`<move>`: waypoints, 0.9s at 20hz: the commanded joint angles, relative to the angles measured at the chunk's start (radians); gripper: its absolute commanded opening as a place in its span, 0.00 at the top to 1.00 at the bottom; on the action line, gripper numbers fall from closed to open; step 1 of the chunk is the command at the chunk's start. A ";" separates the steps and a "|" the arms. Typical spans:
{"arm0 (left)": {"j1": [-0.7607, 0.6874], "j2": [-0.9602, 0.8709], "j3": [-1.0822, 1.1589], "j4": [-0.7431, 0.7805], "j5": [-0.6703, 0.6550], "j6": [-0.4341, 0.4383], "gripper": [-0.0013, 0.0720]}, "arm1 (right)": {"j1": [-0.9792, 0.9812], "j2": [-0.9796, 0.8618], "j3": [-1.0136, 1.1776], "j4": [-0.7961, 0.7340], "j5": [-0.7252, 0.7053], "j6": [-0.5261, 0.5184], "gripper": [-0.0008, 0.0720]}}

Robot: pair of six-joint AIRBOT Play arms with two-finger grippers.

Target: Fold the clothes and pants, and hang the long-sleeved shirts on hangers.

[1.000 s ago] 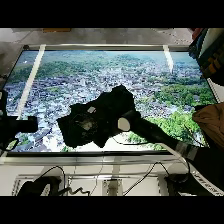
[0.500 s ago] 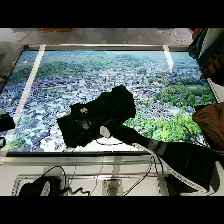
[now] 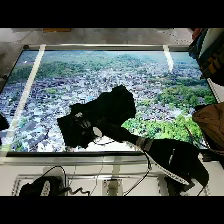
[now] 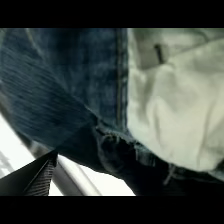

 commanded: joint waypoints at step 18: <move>0.002 -0.072 -0.002 -0.160 -0.025 0.004 0.66 | -0.137 0.084 0.249 -0.328 -0.060 0.130 0.96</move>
